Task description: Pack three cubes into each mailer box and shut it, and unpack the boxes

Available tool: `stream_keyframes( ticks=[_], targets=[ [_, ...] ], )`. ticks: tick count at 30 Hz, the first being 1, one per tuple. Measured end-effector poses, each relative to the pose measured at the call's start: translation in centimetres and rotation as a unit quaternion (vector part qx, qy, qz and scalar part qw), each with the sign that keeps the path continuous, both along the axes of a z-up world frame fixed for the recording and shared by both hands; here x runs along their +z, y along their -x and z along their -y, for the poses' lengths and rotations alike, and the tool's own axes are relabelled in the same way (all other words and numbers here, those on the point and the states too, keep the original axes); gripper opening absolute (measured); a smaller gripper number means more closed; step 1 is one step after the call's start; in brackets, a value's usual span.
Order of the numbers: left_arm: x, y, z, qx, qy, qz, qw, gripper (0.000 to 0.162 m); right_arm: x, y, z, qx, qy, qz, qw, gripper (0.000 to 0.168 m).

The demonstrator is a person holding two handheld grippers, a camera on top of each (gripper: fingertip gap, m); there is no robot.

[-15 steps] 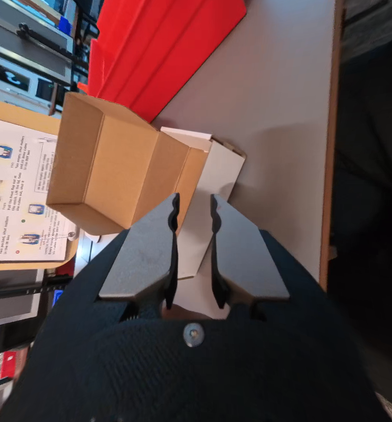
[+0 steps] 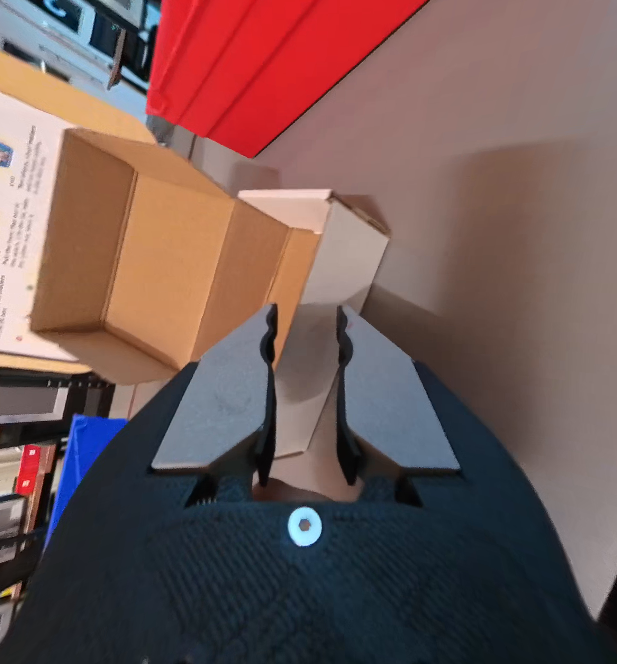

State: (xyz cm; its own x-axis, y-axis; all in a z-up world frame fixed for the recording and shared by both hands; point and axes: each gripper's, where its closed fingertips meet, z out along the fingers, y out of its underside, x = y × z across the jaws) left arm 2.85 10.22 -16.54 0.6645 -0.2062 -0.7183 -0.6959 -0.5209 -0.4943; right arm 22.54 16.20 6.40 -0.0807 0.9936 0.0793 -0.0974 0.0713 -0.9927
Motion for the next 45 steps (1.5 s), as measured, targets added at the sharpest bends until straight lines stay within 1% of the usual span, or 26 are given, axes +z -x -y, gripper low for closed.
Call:
stream_keyframes(
  ticks=[2,4,5,7,9,11,12,13,14,15,17,18,20,21,23,24,27,29,31,32,34,35,37,39,41,45],
  targets=[
    [2.1,1.0,0.7,0.026,-0.029,0.006,0.999,0.033,-1.1,0.9,0.0,-0.001,0.001,0.028,1.000,0.026],
    [5.0,1.6,1.5,0.050,-0.074,0.041,0.995,0.033,-2.2,1.9,0.2,-0.008,-0.011,0.056,0.998,0.030],
    [6.4,1.9,2.1,0.060,-0.096,0.066,0.991,0.036,-2.9,2.3,0.2,-0.015,-0.020,0.071,0.997,0.036],
    [9.7,3.0,3.5,0.085,-0.155,0.098,0.979,0.034,-3.9,3.1,0.1,-0.038,-0.043,0.097,0.994,0.049],
    [13.3,5.4,5.6,0.135,-0.230,0.122,0.956,0.032,-4.5,3.5,-0.2,-0.059,-0.060,0.112,0.990,0.055],
    [16.4,8.0,8.3,0.176,-0.307,0.155,0.922,0.027,-4.7,3.6,-0.1,-0.061,-0.054,0.120,0.989,0.056],
    [17.5,9.4,9.8,0.192,-0.342,0.171,0.904,0.022,-4.9,3.7,0.1,-0.053,-0.040,0.126,0.990,0.058],
    [18.0,10.8,11.1,0.211,-0.366,0.189,0.887,0.022,-5.0,3.7,0.2,-0.046,-0.024,0.132,0.990,0.060],
    [18.0,12.1,12.3,0.230,-0.375,0.207,0.874,0.023,-5.1,3.9,0.1,-0.045,-0.010,0.135,0.990,0.062],
    [17.4,13.3,13.1,0.247,-0.369,0.224,0.867,0.031,-5.2,4.0,-0.2,-0.048,-0.001,0.135,0.990,0.064],
    [16.1,15.4,14.4,0.284,-0.355,0.238,0.858,0.063,-5.2,4.3,-1.1,-0.061,0.011,0.131,0.989,0.068],
    [15.4,16.2,14.8,0.298,-0.347,0.242,0.856,0.072,-5.1,4.5,-1.5,-0.067,0.020,0.127,0.989,0.073],
    [14.3,17.1,15.3,0.318,-0.331,0.262,0.849,0.090,-5.0,4.8,-2.2,-0.077,0.043,0.118,0.989,0.086],
    [13.9,17.3,15.3,0.321,-0.325,0.275,0.846,0.094,-4.8,5.0,-2.8,-0.090,0.052,0.110,0.988,0.100],
    [13.6,17.8,15.6,0.325,-0.327,0.290,0.839,0.095,-4.8,5.3,-3.9,-0.121,0.060,0.106,0.985,0.118],
    [13.6,18.3,16.0,0.335,-0.335,0.292,0.831,0.095,-4.9,5.4,-4.3,-0.135,0.061,0.108,0.983,0.121],
    [13.6,20.0,17.6,0.373,-0.362,0.289,0.804,0.095,-4.9,5.6,-5.6,-0.178,0.051,0.102,0.977,0.123],
    [13.7,21.2,18.7,0.404,-0.382,0.282,0.782,0.079,-4.7,5.7,-6.0,-0.194,0.046,0.093,0.976,0.121],
    [14.0,21.4,18.9,0.403,-0.393,0.289,0.774,0.080,-4.5,5.8,-5.9,-0.194,0.047,0.084,0.976,0.122],
    [14.0,21.3,18.8,0.396,-0.394,0.295,0.775,0.087,-4.3,5.8,-5.7,-0.191,0.047,0.081,0.977,0.123],
    [13.9,21.0,18.6,0.392,-0.385,0.301,0.779,0.088,-4.1,5.9,-5.3,-0.179,0.043,0.074,0.980,0.128],
    [13.6,20.8,18.4,0.391,-0.373,0.304,0.785,0.085,-3.8,5.9,-5.0,-0.173,0.040,0.068,0.982,0.128],
    [13.5,20.5,18.0,0.383,-0.362,0.304,0.794,0.071,-3.2,5.7,-4.8,-0.167,0.036,0.052,0.984,0.128],
    [13.7,20.1,17.5,0.366,-0.359,0.294,0.806,0.066,-3.0,5.6,-4.6,-0.162,0.035,0.046,0.985,0.127],
    [13.7,20.1,17.3,0.367,-0.357,0.284,0.811,0.059,-3.3,5.6,-4.7,-0.160,0.036,0.052,0.985,0.127],
    [12.9,19.6,16.1,0.366,-0.337,0.285,0.819,0.058,-3.7,5.7,-5.0,-0.160,0.036,0.060,0.985,0.124]
  ],
)
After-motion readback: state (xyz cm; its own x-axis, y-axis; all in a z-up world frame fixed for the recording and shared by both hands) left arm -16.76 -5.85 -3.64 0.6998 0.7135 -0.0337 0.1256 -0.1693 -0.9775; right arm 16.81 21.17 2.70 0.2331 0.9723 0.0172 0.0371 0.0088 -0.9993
